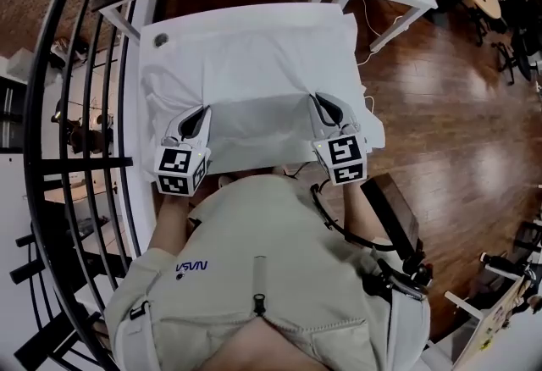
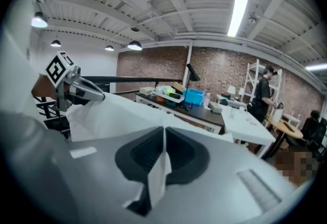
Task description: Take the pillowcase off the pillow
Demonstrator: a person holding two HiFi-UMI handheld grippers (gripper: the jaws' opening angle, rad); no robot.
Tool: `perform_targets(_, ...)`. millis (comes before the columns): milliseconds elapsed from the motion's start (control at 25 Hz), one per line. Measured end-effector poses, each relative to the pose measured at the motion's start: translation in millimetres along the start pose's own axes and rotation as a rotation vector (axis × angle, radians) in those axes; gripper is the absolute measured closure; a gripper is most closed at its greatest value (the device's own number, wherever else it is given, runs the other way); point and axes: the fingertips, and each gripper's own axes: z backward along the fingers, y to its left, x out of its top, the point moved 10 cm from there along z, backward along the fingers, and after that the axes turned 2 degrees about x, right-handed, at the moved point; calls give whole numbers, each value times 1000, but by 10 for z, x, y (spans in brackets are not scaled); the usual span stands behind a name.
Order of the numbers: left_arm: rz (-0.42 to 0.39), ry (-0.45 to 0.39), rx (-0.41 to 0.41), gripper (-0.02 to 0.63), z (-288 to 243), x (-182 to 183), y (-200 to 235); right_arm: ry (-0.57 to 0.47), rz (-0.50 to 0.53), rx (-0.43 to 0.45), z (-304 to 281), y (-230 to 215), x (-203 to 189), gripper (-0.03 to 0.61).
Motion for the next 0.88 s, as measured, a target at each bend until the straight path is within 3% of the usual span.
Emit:
perform_targets(200, -84, -61, 21, 601, 154, 353, 78, -61, -9, 70, 171, -77, 327, 571)
perform_targets(360, -166, -34, 52, 594, 2, 363, 189, -15, -66, 49, -126, -164, 462, 571)
perform_targets(480, -233, -110, 84, 569, 197, 513, 98, 2, -81, 19, -236, -239, 647, 571)
perform_targets(600, -340, -198, 15, 472, 458, 663, -170, 24, -92, 2, -301, -328, 757, 571)
perform_targets(720, -441, -112, -103, 285, 417, 362, -464, 41, -112, 6, -359, -357, 752, 572)
perform_targets(800, -512, 22, -119, 252, 166, -25, -547, 44, -126, 14, -387, -364, 739, 572)
perform_targets(880, -634, 134, -64, 242, -115, -300, -565, 46, -134, 20, -416, -354, 723, 572)
